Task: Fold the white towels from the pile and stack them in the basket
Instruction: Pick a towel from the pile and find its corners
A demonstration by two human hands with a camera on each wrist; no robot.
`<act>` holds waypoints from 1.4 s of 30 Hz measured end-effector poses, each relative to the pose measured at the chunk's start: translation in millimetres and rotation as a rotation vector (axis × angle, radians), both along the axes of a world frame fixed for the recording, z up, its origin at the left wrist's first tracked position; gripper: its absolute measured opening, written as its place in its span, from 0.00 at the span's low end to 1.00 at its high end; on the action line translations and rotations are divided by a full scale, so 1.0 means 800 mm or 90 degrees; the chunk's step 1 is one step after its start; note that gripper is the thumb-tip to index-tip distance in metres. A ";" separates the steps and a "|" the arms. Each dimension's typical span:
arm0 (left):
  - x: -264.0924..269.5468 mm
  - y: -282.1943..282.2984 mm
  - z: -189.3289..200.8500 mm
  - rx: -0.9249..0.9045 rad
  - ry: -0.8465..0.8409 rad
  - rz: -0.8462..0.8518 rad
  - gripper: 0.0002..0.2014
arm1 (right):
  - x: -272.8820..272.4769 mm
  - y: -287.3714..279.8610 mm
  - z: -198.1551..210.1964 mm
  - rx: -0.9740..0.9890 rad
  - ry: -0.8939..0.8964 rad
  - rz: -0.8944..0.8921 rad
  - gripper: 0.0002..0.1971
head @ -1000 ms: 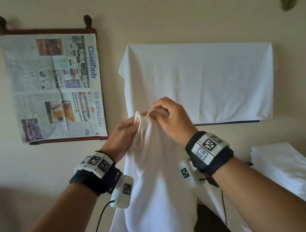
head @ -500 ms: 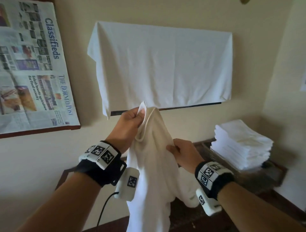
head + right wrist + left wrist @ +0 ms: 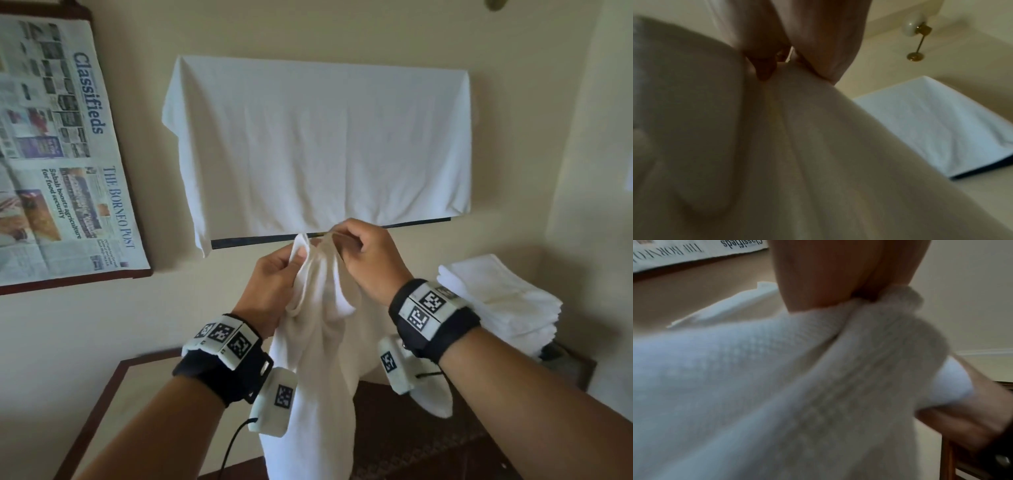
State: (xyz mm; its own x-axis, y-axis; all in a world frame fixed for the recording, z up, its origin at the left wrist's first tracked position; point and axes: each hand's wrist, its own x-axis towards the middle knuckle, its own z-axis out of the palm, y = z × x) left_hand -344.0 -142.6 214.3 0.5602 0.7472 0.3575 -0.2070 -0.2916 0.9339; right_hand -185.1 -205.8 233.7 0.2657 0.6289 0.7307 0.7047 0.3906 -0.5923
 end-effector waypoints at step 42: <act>-0.004 -0.090 -0.007 0.040 0.059 0.198 0.14 | 0.116 -0.052 -0.172 -0.386 -0.129 -0.009 0.17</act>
